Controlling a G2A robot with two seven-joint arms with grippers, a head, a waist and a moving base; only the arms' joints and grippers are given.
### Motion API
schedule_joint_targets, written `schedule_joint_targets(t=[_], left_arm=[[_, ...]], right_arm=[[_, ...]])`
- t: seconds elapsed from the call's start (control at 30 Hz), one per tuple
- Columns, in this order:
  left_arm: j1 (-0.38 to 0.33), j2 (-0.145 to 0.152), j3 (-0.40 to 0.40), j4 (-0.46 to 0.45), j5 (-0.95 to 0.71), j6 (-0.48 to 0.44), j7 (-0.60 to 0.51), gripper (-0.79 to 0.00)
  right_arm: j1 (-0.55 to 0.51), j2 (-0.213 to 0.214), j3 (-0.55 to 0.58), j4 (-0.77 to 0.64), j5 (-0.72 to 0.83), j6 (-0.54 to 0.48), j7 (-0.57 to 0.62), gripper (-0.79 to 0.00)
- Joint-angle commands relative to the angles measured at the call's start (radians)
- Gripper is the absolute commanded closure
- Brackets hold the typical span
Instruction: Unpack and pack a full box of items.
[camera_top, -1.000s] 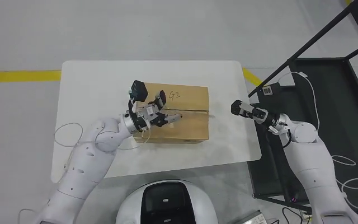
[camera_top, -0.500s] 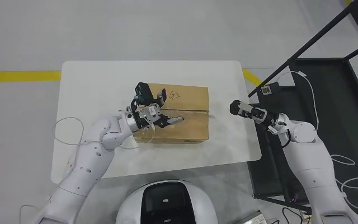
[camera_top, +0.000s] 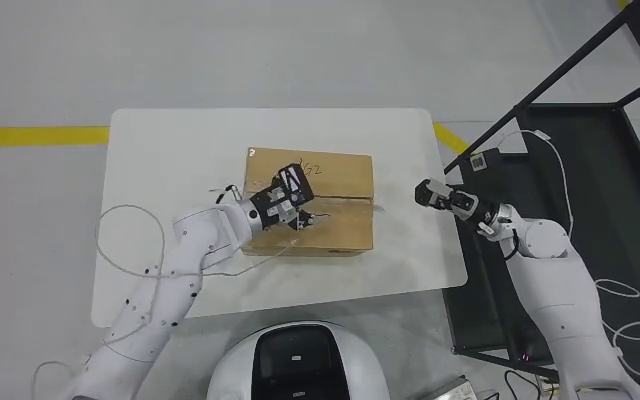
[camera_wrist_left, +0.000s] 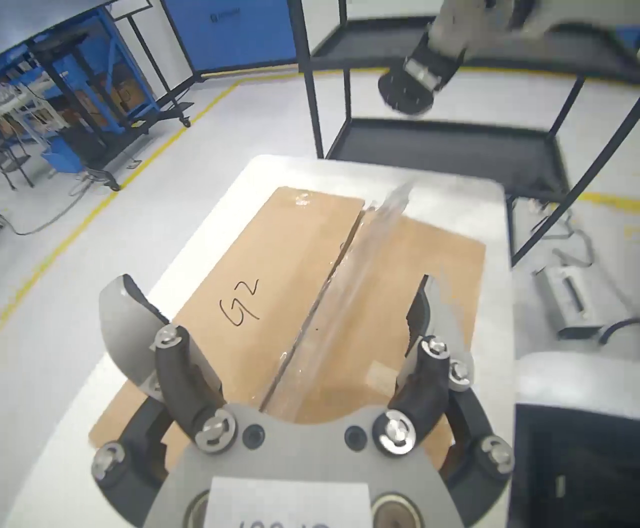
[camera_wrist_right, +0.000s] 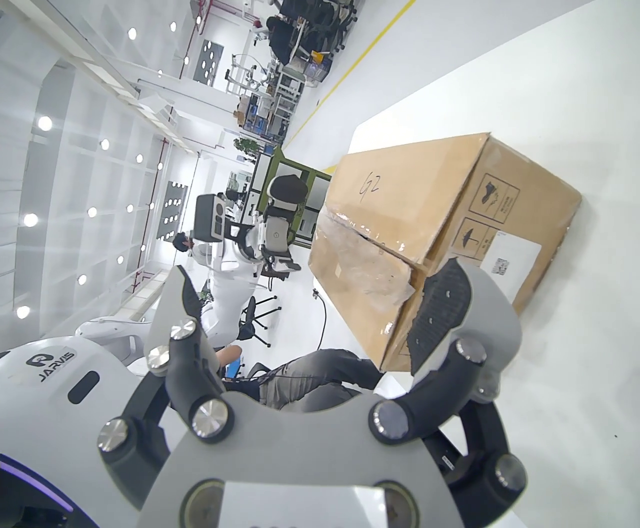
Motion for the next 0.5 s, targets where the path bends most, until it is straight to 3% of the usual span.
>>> schedule_joint_targets(t=[0.0,0.37,0.47], left_arm=[[-0.008,-0.003,0.036,0.000,0.118,0.029,0.005,-0.785],[-0.050,-0.024,0.124,0.038,0.255,0.063,0.011,-0.785],[-0.060,-0.029,0.132,0.047,0.250,0.060,0.012,-0.182]], right_arm=[[-0.015,0.003,0.020,0.000,0.000,0.002,-0.002,-0.785],[-0.072,0.014,0.085,-0.004,0.009,0.030,-0.010,-0.785],[-0.073,0.014,0.086,-0.005,0.013,0.034,-0.010,-0.785]])
